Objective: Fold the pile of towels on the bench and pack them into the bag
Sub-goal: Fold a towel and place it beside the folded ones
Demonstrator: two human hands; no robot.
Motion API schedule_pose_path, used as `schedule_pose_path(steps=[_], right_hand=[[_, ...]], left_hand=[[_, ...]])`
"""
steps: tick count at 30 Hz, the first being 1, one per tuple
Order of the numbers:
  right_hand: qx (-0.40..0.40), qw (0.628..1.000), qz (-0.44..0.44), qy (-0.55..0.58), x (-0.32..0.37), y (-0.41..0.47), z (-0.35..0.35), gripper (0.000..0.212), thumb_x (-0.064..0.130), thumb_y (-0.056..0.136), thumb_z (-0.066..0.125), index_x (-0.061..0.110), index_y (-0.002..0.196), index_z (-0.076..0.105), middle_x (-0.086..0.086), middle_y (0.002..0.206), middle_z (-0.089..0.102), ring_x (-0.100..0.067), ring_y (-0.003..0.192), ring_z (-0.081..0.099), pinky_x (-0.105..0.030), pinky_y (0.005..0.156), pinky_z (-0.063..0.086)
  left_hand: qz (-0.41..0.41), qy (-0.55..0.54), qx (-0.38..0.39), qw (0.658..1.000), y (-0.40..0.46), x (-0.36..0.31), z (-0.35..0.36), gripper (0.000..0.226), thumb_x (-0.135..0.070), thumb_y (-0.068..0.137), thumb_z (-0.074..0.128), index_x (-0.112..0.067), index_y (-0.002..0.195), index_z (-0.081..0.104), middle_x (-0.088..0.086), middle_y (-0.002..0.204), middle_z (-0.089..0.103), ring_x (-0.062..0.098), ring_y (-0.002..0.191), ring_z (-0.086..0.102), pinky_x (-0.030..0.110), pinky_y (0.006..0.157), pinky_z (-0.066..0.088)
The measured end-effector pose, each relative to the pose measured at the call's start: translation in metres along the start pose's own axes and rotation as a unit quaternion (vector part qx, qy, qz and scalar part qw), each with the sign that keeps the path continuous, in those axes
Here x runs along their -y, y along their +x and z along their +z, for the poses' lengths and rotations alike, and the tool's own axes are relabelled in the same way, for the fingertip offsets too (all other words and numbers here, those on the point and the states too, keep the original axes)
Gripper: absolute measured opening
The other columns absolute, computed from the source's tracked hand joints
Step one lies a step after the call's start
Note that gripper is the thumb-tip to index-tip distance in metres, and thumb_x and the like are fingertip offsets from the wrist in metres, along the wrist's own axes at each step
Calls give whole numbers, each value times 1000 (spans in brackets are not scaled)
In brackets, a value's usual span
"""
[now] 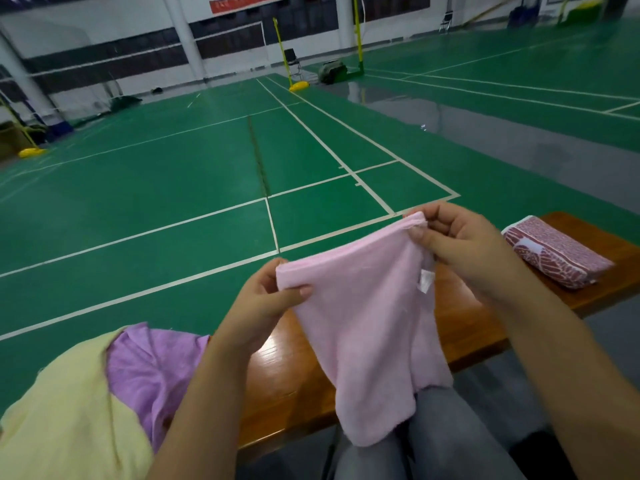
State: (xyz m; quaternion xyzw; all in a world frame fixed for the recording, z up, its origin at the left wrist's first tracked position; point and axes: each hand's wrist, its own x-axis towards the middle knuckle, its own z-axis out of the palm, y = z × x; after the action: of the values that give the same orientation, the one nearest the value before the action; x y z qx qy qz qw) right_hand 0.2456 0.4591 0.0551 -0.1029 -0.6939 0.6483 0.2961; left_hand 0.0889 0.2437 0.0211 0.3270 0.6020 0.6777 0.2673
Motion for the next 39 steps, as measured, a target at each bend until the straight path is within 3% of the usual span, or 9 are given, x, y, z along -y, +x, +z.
schedule_pose_path(steps=[4, 8, 11, 17, 21, 26, 29, 32, 39], right_hand=[[7, 998, -66, -16, 22, 6, 0, 16, 9, 90, 59, 22, 97, 63, 14, 85, 72, 0, 81, 66, -16, 72, 53], [14, 994, -68, -89, 25, 11, 1, 15, 9, 92, 57, 23, 96, 62, 12, 86, 71, -3, 84, 64, -21, 79, 54], [18, 994, -61, -84, 26, 9, 2, 15, 9, 93, 57, 23, 95, 62, 14, 83, 71, -3, 82, 64, -21, 78, 54], [80, 993, -79, 35, 49, -11, -9, 20, 23, 79, 61, 18, 98, 63, 8, 81, 72, -6, 77, 65, -20, 67, 54], [121, 984, -79, 101, 61, -16, -17, 26, 30, 67, 66, 18, 90, 70, 3, 79, 70, -10, 70, 65, -21, 60, 53], [123, 988, -37, 80, 50, -5, -19, 24, 25, 76, 60, 12, 96, 61, 6, 76, 69, -8, 69, 64, -20, 60, 54], [94, 995, 10, 36, 27, 14, -13, 5, 13, 90, 53, 14, 93, 58, 8, 75, 66, -7, 71, 59, -21, 66, 55], [74, 996, 41, -20, 10, 34, -5, 11, 8, 97, 48, 15, 91, 56, 4, 81, 62, -9, 76, 56, -24, 73, 52], [34, 992, -86, -89, 34, 46, 2, 9, 12, 97, 51, 19, 99, 56, 6, 90, 63, 3, 79, 61, -17, 77, 52]], left_hand=[[73, -23, -15, 997, 5, -39, 5, 23, 3, 67, 63, -15, 71, 50, -6, 62, 56, 6, 58, 50, 15, 53, 42], [62, 124, -43, 989, 9, -50, 4, 24, -7, 66, 72, -15, 88, 65, -11, 73, 68, 3, 69, 60, 15, 66, 49], [55, 190, -80, 977, 5, -55, 9, 18, -6, 71, 78, -22, 75, 72, -10, 70, 70, 3, 66, 60, 16, 65, 47], [122, 27, -49, 991, -19, -76, 14, 25, -29, 47, 88, -23, 68, 75, -9, 70, 67, 6, 68, 60, 17, 64, 48], [164, -27, -13, 986, -35, -86, 23, 35, -47, 53, 87, -25, 78, 77, -11, 77, 69, 4, 71, 61, 18, 66, 50], [154, -40, -95, 983, -24, -73, 32, 16, -13, 69, 79, -27, 66, 72, -10, 68, 64, 4, 63, 58, 17, 60, 49], [85, -37, -128, 987, -8, -57, 30, 10, -16, 73, 74, -23, 68, 72, -5, 70, 68, 7, 64, 61, 23, 64, 51], [35, -14, -155, 987, 13, -45, 20, 7, -12, 77, 71, -13, 82, 65, -4, 73, 68, 9, 66, 60, 28, 69, 49], [130, 24, -147, 980, 30, -60, 2, 12, -13, 76, 71, -23, 71, 67, -11, 67, 62, 4, 65, 54, 18, 62, 46]])
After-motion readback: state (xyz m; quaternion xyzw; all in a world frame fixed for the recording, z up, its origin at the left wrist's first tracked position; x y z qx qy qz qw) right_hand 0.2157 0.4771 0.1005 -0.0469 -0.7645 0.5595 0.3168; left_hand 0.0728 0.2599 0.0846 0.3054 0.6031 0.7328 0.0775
